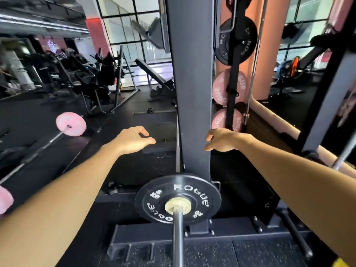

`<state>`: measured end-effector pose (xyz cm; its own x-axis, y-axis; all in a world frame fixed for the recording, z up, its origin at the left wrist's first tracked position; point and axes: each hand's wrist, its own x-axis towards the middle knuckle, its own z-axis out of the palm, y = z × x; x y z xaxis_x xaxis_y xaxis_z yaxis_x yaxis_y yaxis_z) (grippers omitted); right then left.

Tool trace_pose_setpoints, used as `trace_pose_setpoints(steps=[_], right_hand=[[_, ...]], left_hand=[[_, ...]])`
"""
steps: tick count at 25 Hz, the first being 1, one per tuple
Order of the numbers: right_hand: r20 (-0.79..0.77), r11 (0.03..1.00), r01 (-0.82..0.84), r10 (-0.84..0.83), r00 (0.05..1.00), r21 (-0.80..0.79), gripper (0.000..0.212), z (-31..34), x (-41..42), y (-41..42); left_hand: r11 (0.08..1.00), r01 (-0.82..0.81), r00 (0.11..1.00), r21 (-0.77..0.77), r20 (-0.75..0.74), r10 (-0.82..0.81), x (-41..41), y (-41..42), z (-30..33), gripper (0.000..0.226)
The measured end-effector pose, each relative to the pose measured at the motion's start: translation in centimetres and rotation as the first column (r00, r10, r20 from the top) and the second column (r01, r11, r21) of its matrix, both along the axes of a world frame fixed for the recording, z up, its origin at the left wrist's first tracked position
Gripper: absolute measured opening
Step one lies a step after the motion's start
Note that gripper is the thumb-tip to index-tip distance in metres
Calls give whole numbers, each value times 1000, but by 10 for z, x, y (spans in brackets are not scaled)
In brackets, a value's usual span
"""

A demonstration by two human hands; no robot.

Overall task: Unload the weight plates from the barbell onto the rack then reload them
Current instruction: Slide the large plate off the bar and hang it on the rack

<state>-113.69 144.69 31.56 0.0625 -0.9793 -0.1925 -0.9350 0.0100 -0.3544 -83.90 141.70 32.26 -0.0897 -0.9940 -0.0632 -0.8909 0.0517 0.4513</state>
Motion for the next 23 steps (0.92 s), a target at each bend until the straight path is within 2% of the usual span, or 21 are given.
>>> trace_pose_setpoints(steps=[9, 13, 18, 21, 23], right_hand=[[25, 997, 38, -40, 999, 70, 58, -229, 10, 20], [64, 998, 43, -47, 997, 55, 59, -314, 17, 5], [177, 996, 37, -23, 984, -77, 53, -400, 43, -24], [223, 981, 38, 6, 975, -191, 47, -428, 56, -41], [204, 966, 39, 15, 979, -257, 38, -444, 61, -50]], left_hand=[[998, 6, 998, 58, -59, -3, 16, 16, -246, 36], [1000, -18, 997, -22, -74, 16, 16, 6, -339, 32], [994, 33, 990, -106, -134, -47, 14, -19, -424, 36], [989, 37, 982, -146, -180, -64, 6, -31, -450, 37], [976, 1, 982, -219, -186, -43, 0, -38, -463, 29]])
